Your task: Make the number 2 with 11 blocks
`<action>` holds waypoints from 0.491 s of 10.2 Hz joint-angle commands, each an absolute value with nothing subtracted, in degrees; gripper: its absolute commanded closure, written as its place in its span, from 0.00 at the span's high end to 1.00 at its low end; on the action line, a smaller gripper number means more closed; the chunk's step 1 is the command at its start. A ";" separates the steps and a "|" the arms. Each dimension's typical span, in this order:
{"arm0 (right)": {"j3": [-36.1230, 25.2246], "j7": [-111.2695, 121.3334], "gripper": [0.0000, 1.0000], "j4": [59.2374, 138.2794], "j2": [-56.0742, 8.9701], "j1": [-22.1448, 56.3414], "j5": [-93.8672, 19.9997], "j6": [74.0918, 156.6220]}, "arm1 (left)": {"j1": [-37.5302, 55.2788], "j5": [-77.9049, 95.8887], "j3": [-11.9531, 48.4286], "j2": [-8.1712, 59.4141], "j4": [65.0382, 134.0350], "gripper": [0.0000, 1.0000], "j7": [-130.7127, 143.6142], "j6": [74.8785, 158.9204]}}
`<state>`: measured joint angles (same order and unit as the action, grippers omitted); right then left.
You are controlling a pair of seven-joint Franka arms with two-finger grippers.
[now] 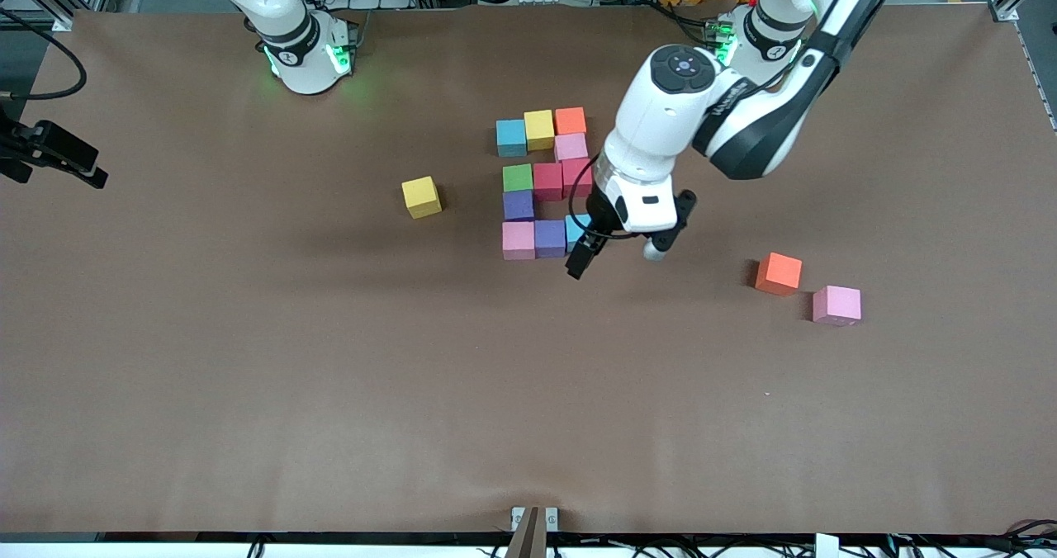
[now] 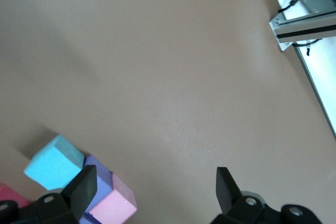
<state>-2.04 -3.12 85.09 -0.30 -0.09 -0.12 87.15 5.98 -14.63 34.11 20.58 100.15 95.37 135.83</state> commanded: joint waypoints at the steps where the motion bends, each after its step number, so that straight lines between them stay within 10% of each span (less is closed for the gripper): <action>1: -0.88 -2.72 1.00 84.29 -0.44 -1.41 0.44 86.75 | 3.79 -14.59 34.45 22.23 96.94 1.00 83.72 132.72; 5: -0.88 -2.72 1.00 84.29 -0.44 -1.41 0.35 87.01 | -1.04 -14.68 34.54 21.62 95.81 1.00 66.76 127.73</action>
